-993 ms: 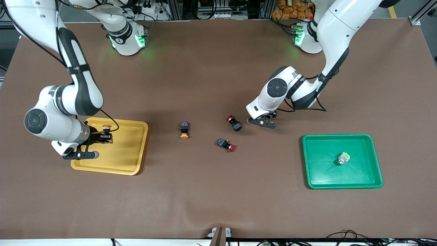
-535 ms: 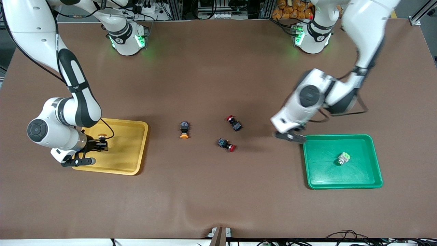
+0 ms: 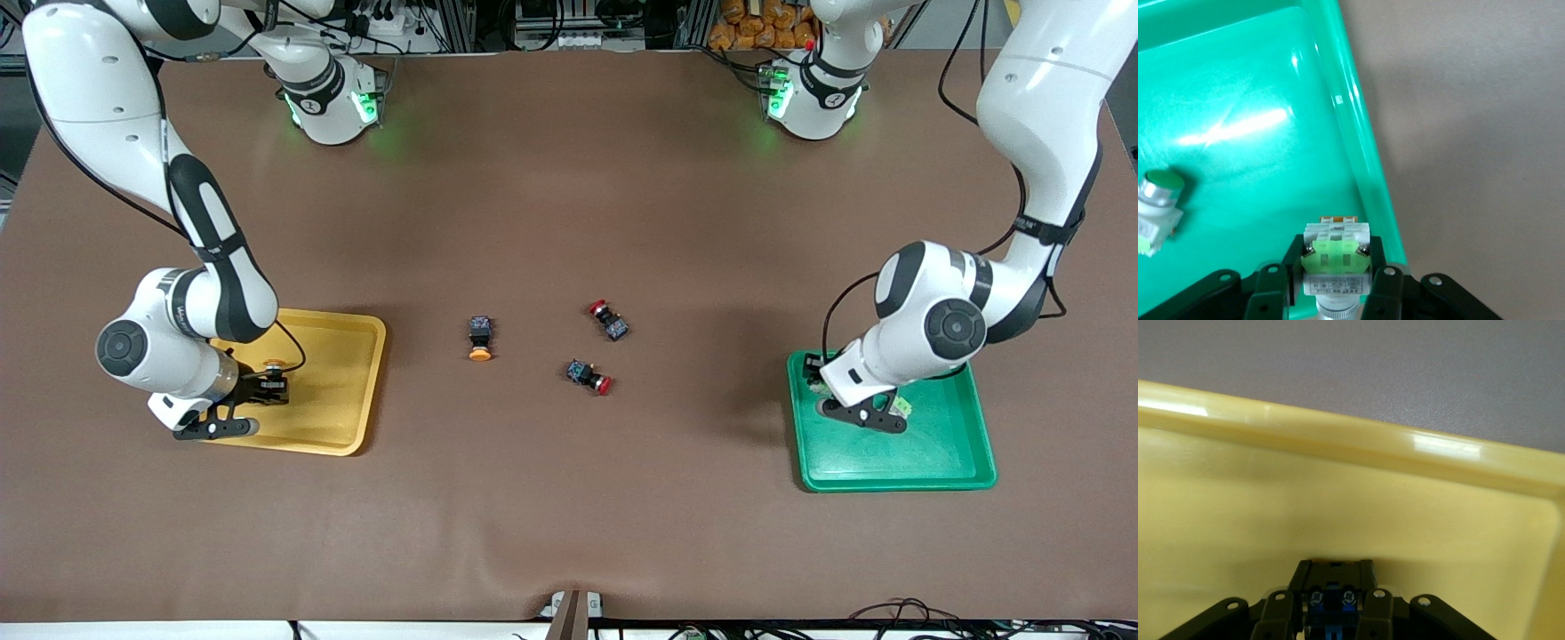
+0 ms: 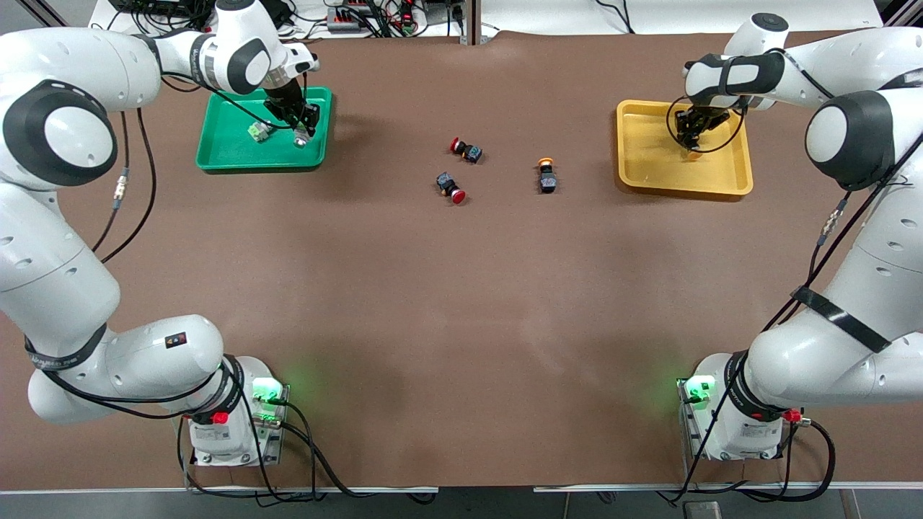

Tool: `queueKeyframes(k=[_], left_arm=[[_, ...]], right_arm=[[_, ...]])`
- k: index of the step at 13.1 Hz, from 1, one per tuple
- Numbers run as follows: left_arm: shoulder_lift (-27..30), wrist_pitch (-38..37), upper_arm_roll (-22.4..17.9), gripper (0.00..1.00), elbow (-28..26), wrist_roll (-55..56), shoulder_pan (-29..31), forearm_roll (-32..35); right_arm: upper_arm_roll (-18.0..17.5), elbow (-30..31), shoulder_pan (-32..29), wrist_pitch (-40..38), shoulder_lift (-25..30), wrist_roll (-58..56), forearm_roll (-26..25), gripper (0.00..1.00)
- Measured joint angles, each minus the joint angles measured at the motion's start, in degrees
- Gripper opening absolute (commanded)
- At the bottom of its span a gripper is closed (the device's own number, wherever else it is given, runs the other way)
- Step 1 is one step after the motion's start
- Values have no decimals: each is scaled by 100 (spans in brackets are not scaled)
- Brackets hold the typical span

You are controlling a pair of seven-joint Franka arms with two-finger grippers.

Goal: Place green and yellow buttons in trays
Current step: 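Release the green button in the green tray while the right gripper releases the yellow button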

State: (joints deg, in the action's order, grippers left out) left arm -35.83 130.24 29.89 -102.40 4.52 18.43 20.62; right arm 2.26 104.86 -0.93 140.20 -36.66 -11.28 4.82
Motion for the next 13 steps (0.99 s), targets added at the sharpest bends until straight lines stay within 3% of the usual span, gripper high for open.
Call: queueKeyframes(k=[1, 3, 4, 5, 7, 8, 9, 13], left_arm=[[-82, 0, -30, 0, 104, -21, -21, 207], [-211, -2, -106, 0, 318, -168, 2, 471], [-269, -3, -138, 0, 380, -260, 35, 503], [-322, -3, -155, 1, 416, -321, 59, 512], [-419, -2, -165, 26, 446, -340, 66, 515], [-460, 0, -165, 55, 454, -340, 61, 515], [-491, 1, -165, 100, 463, -340, 58, 515], [-509, 2, -165, 100, 505, -340, 57, 516]], right_arm=[[0, -11, 0, 1, 1, 0, 0, 9], [0, -30, -1, 47, -1, 0, 0, 77], [0, -30, -2, 91, -4, -33, 0, 100], [0, -30, -8, 125, -9, -128, 1, 100], [0, -29, -21, 162, -17, -317, 4, 100], [0, -29, -22, 176, -21, -360, 4, 100], [0, -29, -22, 180, -24, -379, 4, 100], [-16, -28, -22, 45, -27, -389, 21, 100]])
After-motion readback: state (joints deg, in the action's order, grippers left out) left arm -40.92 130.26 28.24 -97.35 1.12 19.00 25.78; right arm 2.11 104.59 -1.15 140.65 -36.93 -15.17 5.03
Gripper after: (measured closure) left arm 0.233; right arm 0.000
